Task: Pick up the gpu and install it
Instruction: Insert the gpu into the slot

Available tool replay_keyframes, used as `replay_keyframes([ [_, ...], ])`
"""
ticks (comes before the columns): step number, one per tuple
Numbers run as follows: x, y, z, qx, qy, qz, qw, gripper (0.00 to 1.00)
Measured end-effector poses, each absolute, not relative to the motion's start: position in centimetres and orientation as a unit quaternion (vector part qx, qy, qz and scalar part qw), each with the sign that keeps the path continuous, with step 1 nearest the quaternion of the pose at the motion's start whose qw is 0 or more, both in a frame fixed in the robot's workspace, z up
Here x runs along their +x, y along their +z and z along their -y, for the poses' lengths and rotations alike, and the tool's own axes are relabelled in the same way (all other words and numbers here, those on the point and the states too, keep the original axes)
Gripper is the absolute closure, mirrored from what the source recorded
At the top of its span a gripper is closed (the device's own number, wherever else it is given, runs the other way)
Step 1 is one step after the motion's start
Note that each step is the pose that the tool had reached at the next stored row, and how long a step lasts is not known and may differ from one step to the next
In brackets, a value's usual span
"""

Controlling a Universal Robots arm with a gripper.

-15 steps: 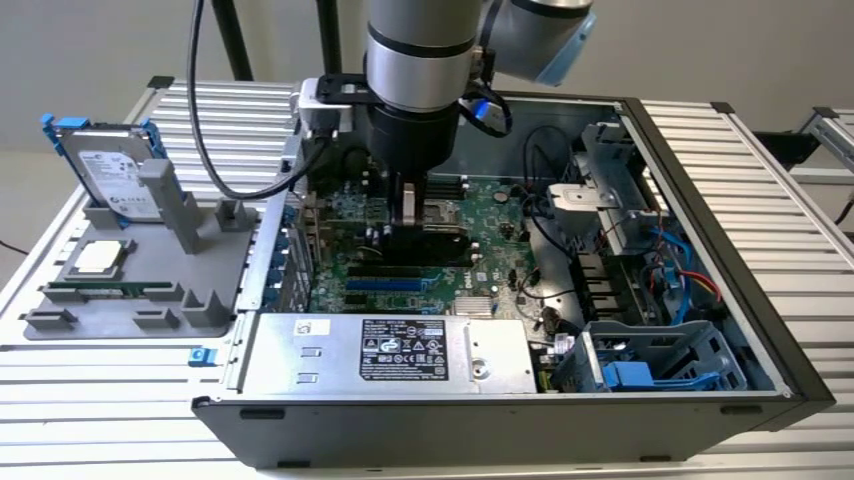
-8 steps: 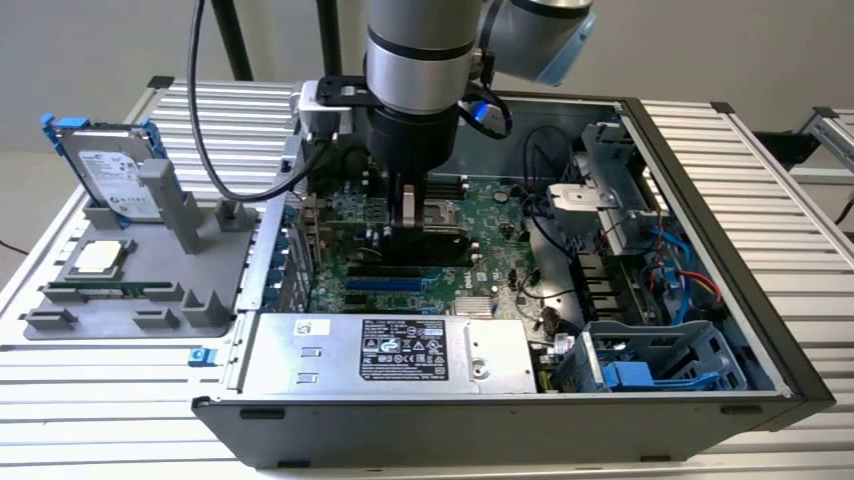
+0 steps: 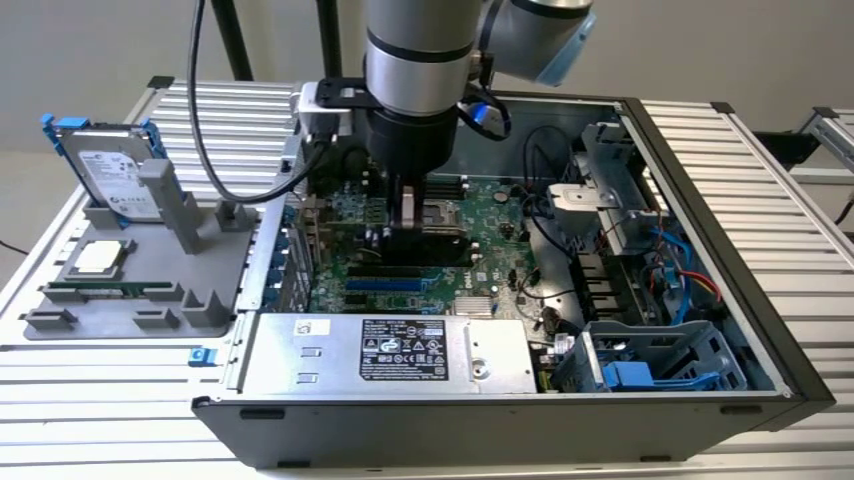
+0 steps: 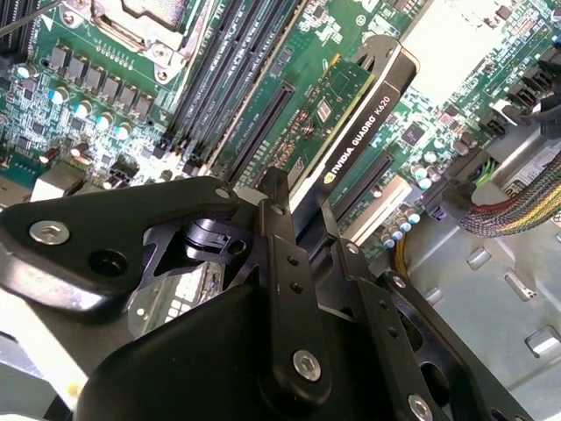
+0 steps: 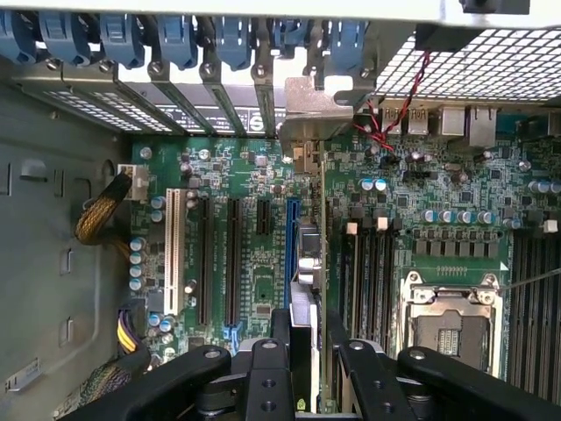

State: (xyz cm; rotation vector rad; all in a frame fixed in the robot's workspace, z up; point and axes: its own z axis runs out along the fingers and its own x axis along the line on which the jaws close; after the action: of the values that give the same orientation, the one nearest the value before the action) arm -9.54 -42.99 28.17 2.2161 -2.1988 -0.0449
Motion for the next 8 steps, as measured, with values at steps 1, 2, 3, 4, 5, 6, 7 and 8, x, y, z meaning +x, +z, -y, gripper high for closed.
replay_keyframes([
  [1,-9.58,28.14,42.99,0.710,-0.014,0.704,0.010,1.00],
  [2,-9.61,28.10,42.99,0.710,-0.014,0.704,0.010,1.00],
  [3,-9.65,28.07,42.99,0.710,-0.014,0.704,0.010,1.00],
  [4,-9.69,28.04,42.99,0.710,-0.014,0.704,0.010,1.00],
  [5,-9.71,28.01,43.00,0.710,-0.014,0.704,0.010,1.00],
  [6,-9.75,27.98,43.02,0.710,-0.014,0.704,0.010,1.00],
  [7,-9.79,27.93,43.05,0.710,-0.014,0.704,0.010,1.00],
  [8,-9.84,27.89,43.07,0.710,-0.014,0.704,0.010,1.00],
])
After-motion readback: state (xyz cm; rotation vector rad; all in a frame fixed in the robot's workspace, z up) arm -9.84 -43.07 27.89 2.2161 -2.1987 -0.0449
